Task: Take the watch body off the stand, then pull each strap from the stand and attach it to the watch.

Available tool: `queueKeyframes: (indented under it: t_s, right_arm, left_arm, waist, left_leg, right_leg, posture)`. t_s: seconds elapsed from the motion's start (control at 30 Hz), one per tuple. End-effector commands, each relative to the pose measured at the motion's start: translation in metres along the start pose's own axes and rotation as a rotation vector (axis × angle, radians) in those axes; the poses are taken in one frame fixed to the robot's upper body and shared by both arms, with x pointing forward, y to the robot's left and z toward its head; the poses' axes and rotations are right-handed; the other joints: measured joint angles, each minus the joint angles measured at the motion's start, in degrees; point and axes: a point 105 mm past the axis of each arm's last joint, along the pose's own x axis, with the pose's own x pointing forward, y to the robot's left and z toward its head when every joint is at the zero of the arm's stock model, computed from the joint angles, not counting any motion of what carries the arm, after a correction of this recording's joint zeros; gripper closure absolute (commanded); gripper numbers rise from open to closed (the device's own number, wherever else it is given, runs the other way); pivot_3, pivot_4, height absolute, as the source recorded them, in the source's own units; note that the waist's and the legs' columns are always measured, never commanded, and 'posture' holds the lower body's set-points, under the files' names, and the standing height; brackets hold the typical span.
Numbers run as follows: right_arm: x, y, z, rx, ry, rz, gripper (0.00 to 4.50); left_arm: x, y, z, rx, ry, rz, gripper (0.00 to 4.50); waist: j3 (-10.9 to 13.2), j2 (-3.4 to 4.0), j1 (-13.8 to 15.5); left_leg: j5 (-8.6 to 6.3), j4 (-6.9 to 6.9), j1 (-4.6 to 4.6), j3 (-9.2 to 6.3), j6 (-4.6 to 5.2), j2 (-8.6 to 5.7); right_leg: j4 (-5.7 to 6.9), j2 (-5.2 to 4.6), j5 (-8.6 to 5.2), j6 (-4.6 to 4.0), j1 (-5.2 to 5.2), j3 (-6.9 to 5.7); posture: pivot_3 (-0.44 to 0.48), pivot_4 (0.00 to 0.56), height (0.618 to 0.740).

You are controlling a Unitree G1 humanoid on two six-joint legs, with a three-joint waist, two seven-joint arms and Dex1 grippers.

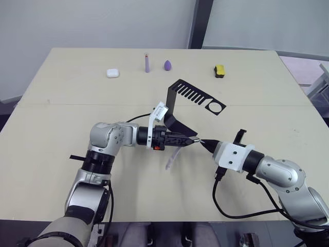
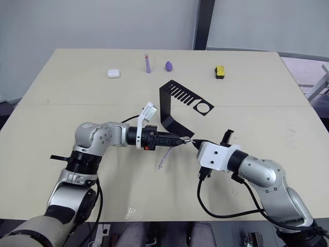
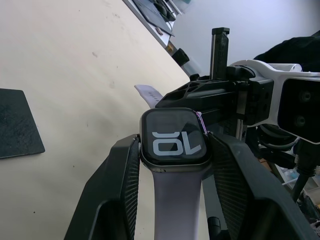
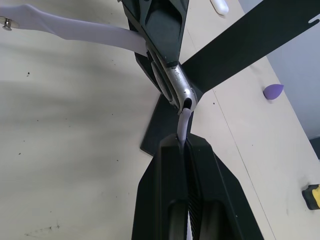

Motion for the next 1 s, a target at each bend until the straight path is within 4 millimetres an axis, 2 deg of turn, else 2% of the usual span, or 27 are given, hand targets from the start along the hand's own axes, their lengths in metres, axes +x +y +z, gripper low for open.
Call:
queueKeyframes:
  t_s: [0.03,1.0]
  right_arm:
    - [0.0010,-0.0017,0.0136,-0.032,-0.056,-0.007,4.50]
    - [0.0020,-0.0038,0.0134,-0.025,-0.051,-0.016,4.50]
  left_arm:
    - [0.0098,-0.0175,0.0047,0.036,-0.003,-0.091,2.89]
    - [0.0106,-0.0183,0.0052,0.032,0.000,-0.098,2.89]
  waist:
    - [0.00,0.00,0.00]
    - [0.00,0.00,0.01]
  left_leg:
    - [0.00,0.00,0.00,0.00,0.00,0.00]
    - [0.00,0.00,0.00,0.00,0.00,0.00]
  right_leg:
    - [0.00,0.00,0.00,0.00,0.00,0.00]
    - [0.00,0.00,0.00,0.00,0.00,0.00]
  posture:
    - [0.000,0.150,0.740]
    - [0.000,0.150,0.740]
